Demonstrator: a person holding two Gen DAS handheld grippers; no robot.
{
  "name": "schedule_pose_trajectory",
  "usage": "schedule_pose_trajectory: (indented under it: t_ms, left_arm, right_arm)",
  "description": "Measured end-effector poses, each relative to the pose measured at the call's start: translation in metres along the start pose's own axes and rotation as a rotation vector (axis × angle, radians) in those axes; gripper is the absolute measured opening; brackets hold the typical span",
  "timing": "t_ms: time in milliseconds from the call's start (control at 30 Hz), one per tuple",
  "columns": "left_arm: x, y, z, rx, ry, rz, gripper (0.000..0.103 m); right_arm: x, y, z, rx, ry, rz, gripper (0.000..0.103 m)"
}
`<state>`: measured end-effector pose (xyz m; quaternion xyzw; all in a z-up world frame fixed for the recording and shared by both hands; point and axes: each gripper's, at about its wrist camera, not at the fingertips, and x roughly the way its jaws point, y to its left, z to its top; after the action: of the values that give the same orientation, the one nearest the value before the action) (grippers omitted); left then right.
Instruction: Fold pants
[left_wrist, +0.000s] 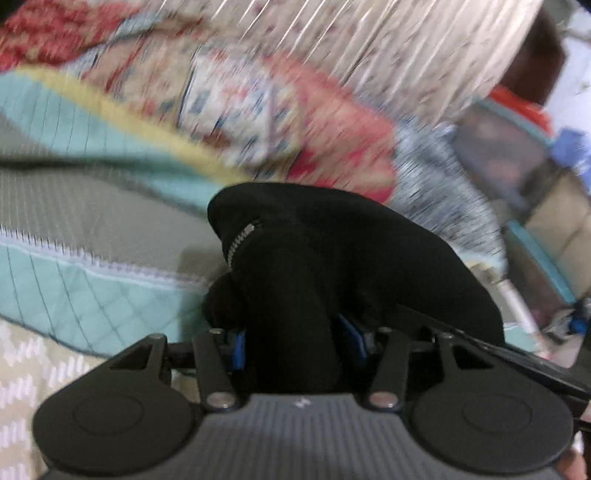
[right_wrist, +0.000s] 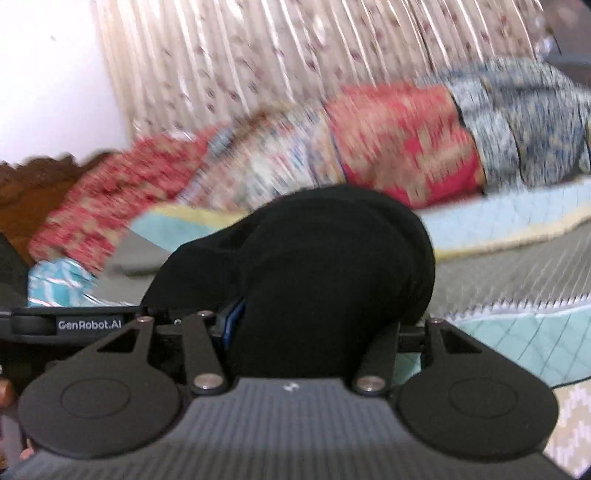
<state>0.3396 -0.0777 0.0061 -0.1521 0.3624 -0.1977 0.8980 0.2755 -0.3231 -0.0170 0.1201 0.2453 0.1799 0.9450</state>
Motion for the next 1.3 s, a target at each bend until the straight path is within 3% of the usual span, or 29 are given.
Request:
schedule_pose_trajectory:
  t_ms: [67, 200, 233, 333, 400, 467, 733, 867, 1000, 1300]
  left_arm:
    - [0.024, 0.007, -0.012, 0.006, 0.059, 0.064, 0.048]
    - [0.026, 0.014, -0.024, -0.005, 0.047, 0.124, 0.069]
    - [0.022, 0.013, -0.022, -0.014, 0.050, 0.135, 0.071]
    - [-0.003, 0.001, -0.020, 0.015, 0.027, 0.208, 0.070]
    - [-0.026, -0.011, -0.028, 0.041, 0.022, 0.296, 0.074]
    - [-0.050, -0.021, -0.043, 0.044, 0.025, 0.318, 0.081]
    - [-0.134, -0.052, -0.135, 0.093, 0.121, 0.382, 0.100]
    - [-0.168, -0.062, -0.163, 0.099, 0.151, 0.382, 0.103]
    - [-0.201, -0.073, -0.178, 0.107, 0.119, 0.401, 0.103]
    - [-0.233, -0.089, -0.205, 0.187, 0.084, 0.468, 0.103]
  right_arm:
    - [0.022, -0.008, -0.013, 0.022, 0.068, -0.030, 0.056]
    - [0.031, -0.019, -0.035, 0.070, 0.085, -0.087, 0.083]
    - [0.027, -0.022, -0.034, 0.111, 0.095, -0.098, 0.086]
    - [-0.002, -0.013, -0.028, 0.089, 0.068, -0.148, 0.086]
    - [-0.032, 0.000, -0.033, 0.051, 0.014, -0.212, 0.087]
    - [-0.066, 0.011, -0.042, 0.067, -0.022, -0.232, 0.087]
    - [-0.176, 0.074, -0.133, 0.160, 0.026, -0.303, 0.087]
    - [-0.188, 0.101, -0.156, 0.188, 0.101, -0.301, 0.087]
    - [-0.203, 0.123, -0.166, 0.151, 0.141, -0.287, 0.088]
    - [-0.232, 0.144, -0.178, 0.185, 0.137, -0.245, 0.091]
